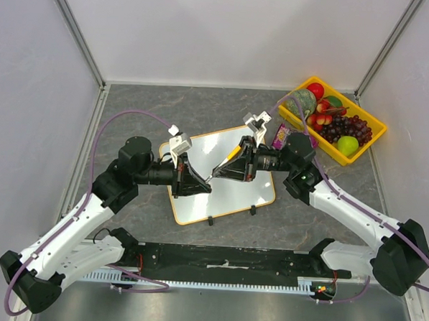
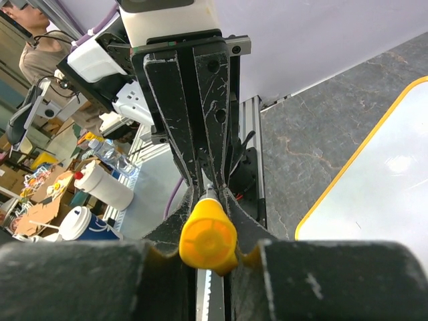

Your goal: Write a sentence on the whiteboard

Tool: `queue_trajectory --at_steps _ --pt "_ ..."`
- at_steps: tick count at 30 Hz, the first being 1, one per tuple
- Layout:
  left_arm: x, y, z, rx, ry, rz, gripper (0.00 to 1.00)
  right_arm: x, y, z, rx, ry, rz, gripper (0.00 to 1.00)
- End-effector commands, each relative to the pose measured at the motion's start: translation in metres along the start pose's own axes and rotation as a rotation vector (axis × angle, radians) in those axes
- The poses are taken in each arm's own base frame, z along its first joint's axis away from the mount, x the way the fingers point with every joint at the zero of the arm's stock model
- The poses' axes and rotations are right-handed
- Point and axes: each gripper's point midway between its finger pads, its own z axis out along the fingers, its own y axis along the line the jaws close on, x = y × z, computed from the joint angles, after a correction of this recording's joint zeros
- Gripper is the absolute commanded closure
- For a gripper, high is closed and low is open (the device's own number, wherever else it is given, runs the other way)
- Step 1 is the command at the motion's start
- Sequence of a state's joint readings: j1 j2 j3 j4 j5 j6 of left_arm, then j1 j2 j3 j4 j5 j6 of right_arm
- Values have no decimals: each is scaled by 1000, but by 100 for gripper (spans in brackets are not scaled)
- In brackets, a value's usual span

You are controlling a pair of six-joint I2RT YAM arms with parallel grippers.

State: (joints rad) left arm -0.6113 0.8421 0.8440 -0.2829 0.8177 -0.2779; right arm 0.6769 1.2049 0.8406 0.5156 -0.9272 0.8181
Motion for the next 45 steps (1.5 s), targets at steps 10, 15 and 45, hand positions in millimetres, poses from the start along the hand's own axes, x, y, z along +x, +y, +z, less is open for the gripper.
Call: queue_trajectory --at_steps 10,15,45 --pt "-10 36 -10 -254 -94 -20 10 1 -21 -26 257 -37 -141 100" --pt "0 86 -27 -533 -127 -144 8 4 -49 -51 469 -74 -185 100" --pt "55 184 -75 -588 -458 -421 15 0 -76 -54 552 -152 -135 100"
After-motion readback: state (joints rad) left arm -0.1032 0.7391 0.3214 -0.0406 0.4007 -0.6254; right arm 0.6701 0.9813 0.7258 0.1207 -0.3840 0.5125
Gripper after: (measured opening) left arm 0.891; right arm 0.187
